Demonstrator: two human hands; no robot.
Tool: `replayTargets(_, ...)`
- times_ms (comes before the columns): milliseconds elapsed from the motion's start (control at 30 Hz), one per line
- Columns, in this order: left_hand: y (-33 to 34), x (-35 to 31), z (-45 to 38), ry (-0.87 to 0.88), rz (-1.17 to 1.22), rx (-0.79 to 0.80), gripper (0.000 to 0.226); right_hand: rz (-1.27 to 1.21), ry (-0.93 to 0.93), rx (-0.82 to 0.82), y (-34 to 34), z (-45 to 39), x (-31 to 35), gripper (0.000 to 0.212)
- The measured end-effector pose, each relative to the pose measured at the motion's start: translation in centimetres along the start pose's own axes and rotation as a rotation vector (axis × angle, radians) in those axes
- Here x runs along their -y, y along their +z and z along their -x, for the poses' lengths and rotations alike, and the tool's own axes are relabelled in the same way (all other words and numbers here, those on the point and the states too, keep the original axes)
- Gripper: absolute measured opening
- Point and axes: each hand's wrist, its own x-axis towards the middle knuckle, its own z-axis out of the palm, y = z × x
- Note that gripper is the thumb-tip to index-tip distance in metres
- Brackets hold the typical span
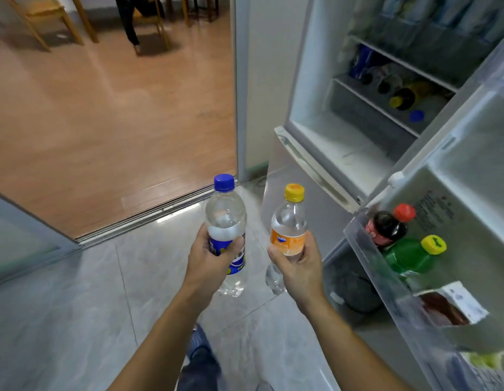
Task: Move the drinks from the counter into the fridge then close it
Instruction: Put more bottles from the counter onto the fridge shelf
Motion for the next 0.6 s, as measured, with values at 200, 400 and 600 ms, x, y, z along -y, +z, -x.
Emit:
replayTargets(200, 0.1, -1.5, -10.6, 0.021, 0.036, 0.189, 0.039, 0.017, 0.006, -0.205, 2.9, -6.8, 0.9, 0.043)
replayTargets(400, 0.1, -4.7, -19.0, 0.032, 0.052, 0.377, 0.039, 0.062, -0.015, -0.374, 5.8, -11.6, 3.5, 0.044)
replayTargets(600, 3.4, -7.5, -24.4, 0.064, 0.069, 0.547, 0.039, 0.042, -0.067, -0.523, 6.0, -15.1, 6.0, 0.04)
